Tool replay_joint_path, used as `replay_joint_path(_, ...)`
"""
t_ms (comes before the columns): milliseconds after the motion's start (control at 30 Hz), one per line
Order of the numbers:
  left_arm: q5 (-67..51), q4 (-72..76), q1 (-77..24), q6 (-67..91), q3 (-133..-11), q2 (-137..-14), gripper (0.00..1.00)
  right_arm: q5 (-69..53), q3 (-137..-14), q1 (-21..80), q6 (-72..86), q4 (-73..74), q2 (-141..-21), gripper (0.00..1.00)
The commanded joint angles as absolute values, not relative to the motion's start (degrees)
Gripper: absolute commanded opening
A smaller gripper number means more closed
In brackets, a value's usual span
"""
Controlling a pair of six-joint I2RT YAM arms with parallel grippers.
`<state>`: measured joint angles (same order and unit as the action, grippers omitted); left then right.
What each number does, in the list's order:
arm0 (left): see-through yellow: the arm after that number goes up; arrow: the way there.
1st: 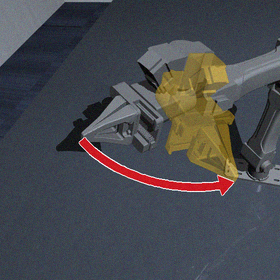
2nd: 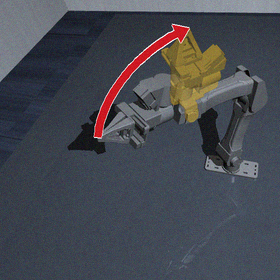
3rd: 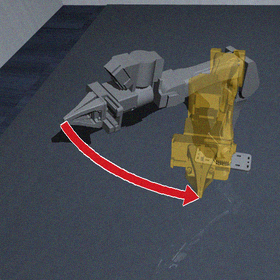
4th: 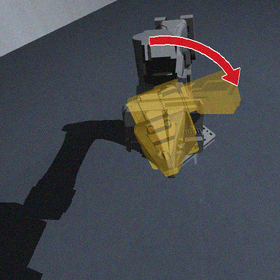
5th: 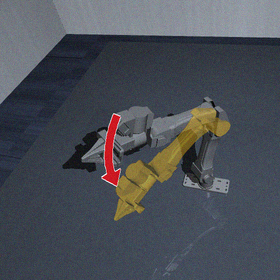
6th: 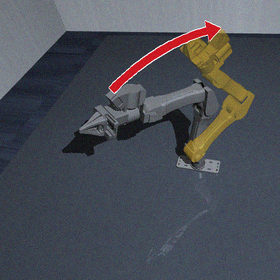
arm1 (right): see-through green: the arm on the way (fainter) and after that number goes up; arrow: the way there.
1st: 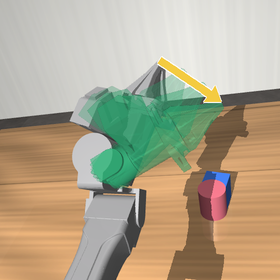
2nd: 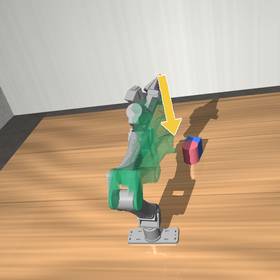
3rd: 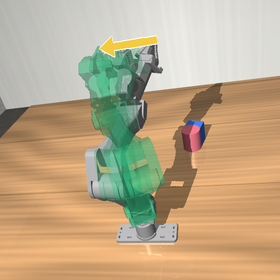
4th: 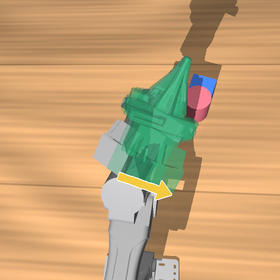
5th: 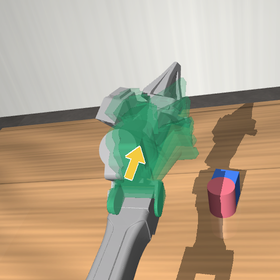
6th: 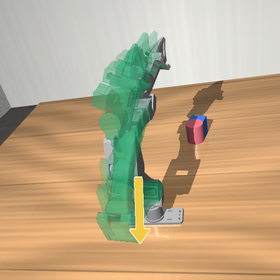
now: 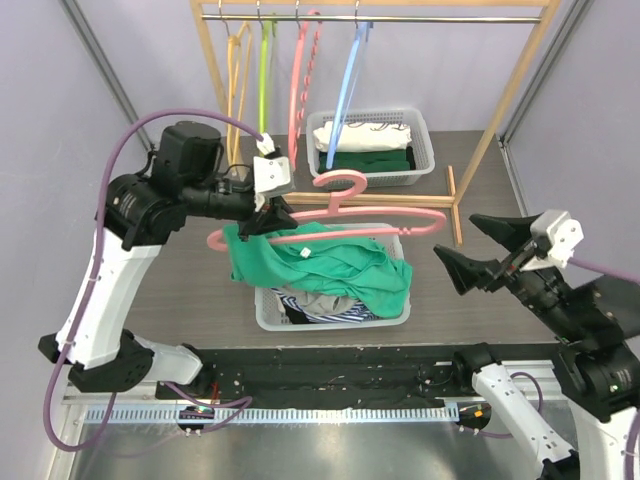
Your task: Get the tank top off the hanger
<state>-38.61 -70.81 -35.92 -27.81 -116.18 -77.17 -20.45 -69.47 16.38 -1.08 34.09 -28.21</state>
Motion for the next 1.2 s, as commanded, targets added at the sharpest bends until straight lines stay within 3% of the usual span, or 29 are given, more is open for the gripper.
replay_joint_path(0,-47.36,-77.06,-37.26,-33.47,-119.62,-78.13,0.02,-34.34,-76.10,16.26,-7.38,35.59,-32.68,0.85)
replay_joint_path(133,-48.08,-78.92,-38.32,-34.63,-120.23,-78.66,0.00,-42.79,-82.77,16.35,-10.19,40.85,-39.27,0.80)
replay_joint_path(400,-47.46,-81.21,-40.34,-35.60,-121.11,-78.66,0.00,-53.25,-83.41,16.35,-10.02,41.66,-43.50,0.76)
replay_joint_path(833,-45.97,-79.45,-40.96,-34.54,-123.83,-79.80,0.00,-53.79,-79.37,16.44,-7.82,41.04,-43.68,0.65)
replay_joint_path(1033,-45.53,-78.93,-42.27,-33.40,-126.56,-81.74,0.00,-52.56,-79.01,16.35,-7.82,41.04,-43.86,0.52)
replay_joint_path(1133,-45.00,-79.10,-42.54,-33.84,-125.34,-81.30,0.00,-52.73,-79.45,16.44,-7.74,40.96,-44.03,0.36)
replay_joint_path(1167,-44.83,-78.93,-42.45,-33.84,-124.98,-81.04,0.00,-52.65,-79.63,16.35,-7.73,40.96,-44.03,0.21)
